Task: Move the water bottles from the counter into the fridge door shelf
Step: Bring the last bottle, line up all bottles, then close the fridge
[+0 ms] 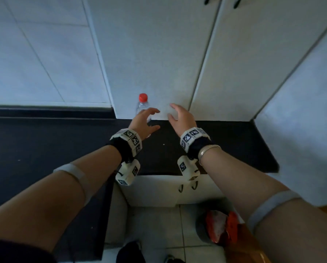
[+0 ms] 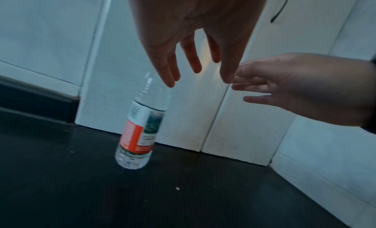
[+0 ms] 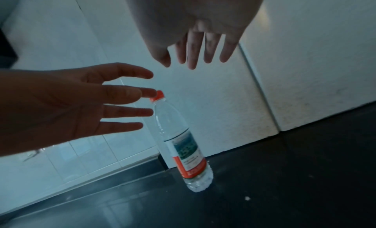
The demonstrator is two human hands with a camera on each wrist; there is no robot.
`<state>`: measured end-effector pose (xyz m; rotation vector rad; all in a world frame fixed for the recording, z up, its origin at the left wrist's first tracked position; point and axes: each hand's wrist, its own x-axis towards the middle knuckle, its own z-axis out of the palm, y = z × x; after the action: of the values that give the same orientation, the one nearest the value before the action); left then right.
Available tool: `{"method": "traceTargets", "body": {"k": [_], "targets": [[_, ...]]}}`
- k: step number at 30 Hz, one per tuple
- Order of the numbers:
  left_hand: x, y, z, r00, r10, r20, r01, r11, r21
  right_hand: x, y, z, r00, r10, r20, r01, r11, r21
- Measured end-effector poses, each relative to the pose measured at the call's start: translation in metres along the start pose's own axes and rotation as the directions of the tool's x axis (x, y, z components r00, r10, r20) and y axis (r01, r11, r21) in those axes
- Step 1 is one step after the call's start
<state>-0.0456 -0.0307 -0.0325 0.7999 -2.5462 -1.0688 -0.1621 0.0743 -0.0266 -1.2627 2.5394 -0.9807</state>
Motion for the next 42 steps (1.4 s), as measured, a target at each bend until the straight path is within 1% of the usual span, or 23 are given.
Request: {"method": "traceTargets", "body": {"k": [4, 8, 10, 13, 15, 18, 20, 23, 26, 30, 33, 34, 36, 39, 42], "targets": [[0.013, -0.037, -0.034, 0.998, -0.043, -0.038, 0.044, 0.999, 0.021, 0.037, -0.031, 0.036, 0.999, 0.024, 0.041, -0.024, 1.0, 0.002], [0.024, -0.067, -0.056, 0.998, -0.053, -0.045, 0.056, 0.997, 0.061, 0.062, -0.05, 0.062, 0.998, 0.056, 0.032, -0.058, 0.996, 0.06], [0.029, -0.08, -0.062, 0.997, -0.066, -0.032, 0.068, 0.996, 0.052, 0.072, -0.056, 0.075, 0.994, 0.106, 0.037, -0.108, 0.991, 0.074], [0.034, -0.088, -0.061, 0.998, -0.069, -0.006, 0.069, 0.998, 0.01, 0.079, -0.057, 0.087, 0.975, 0.214, 0.061, -0.218, 0.973, 0.081], [0.038, -0.092, -0.059, 0.998, -0.064, 0.021, 0.064, 0.998, -0.003, 0.082, -0.06, 0.093, 0.967, 0.253, 0.036, -0.255, 0.964, 0.076], [0.044, -0.093, -0.055, 0.998, -0.046, 0.052, 0.046, 0.999, -0.002, 0.08, -0.063, 0.094, 0.963, 0.267, -0.026, -0.266, 0.963, 0.044], [0.048, -0.089, -0.051, 0.997, -0.018, 0.077, 0.018, 1.0, 0.005, 0.073, -0.059, 0.088, 0.955, 0.288, -0.069, -0.284, 0.957, 0.059], [0.054, -0.078, -0.041, 0.992, 0.015, 0.126, -0.018, 1.0, 0.021, 0.059, -0.051, 0.069, 0.937, 0.32, -0.142, -0.309, 0.947, 0.09], [0.057, -0.055, -0.022, 0.976, 0.055, 0.211, -0.065, 0.997, 0.038, 0.039, -0.039, 0.039, 0.908, 0.368, -0.197, -0.362, 0.93, 0.068], [0.054, -0.006, 0.014, 0.926, 0.157, 0.344, -0.182, 0.982, 0.044, -0.001, -0.015, -0.006, 0.843, 0.461, -0.276, -0.446, 0.887, 0.118], [0.043, 0.036, 0.047, 0.87, 0.252, 0.423, -0.281, 0.96, 0.005, -0.043, 0.008, -0.042, 0.794, 0.507, -0.336, -0.486, 0.861, 0.151], [0.038, 0.051, 0.06, 0.85, 0.278, 0.447, -0.308, 0.952, -0.008, -0.059, 0.016, -0.054, 0.769, 0.532, -0.354, -0.504, 0.845, 0.175], [0.024, 0.081, 0.087, 0.802, 0.326, 0.501, -0.362, 0.932, -0.026, -0.093, 0.031, -0.078, 0.704, 0.596, -0.386, -0.547, 0.802, 0.24], [-0.006, 0.132, 0.13, 0.715, 0.385, 0.583, -0.451, 0.892, -0.036, -0.152, 0.054, -0.114, 0.602, 0.651, -0.463, -0.619, 0.746, 0.244], [-0.047, 0.184, 0.173, 0.61, 0.442, 0.657, -0.536, 0.841, -0.069, -0.218, 0.074, -0.15, 0.49, 0.7, -0.52, -0.671, 0.683, 0.287]]}}
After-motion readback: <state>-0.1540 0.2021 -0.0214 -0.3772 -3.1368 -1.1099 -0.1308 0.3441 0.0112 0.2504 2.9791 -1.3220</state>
